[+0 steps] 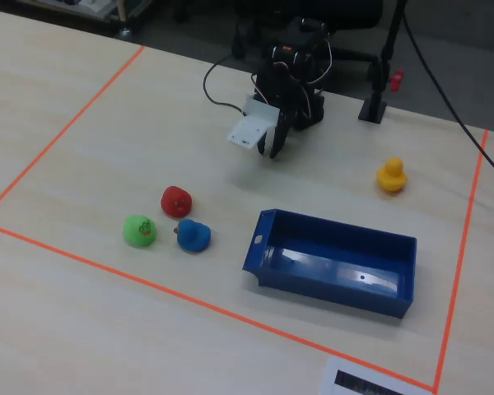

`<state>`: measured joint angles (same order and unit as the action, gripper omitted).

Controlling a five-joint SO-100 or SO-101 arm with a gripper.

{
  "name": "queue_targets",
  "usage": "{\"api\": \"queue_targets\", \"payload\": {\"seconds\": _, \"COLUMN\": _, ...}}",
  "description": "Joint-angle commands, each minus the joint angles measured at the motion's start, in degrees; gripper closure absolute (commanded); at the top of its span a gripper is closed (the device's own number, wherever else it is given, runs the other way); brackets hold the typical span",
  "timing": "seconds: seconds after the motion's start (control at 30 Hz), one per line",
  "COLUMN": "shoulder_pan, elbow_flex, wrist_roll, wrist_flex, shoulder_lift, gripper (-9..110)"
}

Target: Grasp green duck and put it into box.

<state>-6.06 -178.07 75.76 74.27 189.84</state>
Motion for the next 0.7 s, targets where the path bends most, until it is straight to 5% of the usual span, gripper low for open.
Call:
{"api": "queue_targets", "payload": {"seconds": 0.0, "shoulder_pan": -4.0, "elbow_flex": 5.2, "wrist_roll": 0.7, "wrist_flex": -1.7, "shoulder_lift": -4.1, "gripper": 86}}
{"api": "queue_targets", "payload": {"seconds": 0.67, "shoulder_pan": -16.0, "elbow_flex": 58.7, "wrist_roll": -1.7, "wrist_flex": -17.5, "shoulder_lift": -56.5, "gripper": 69}}
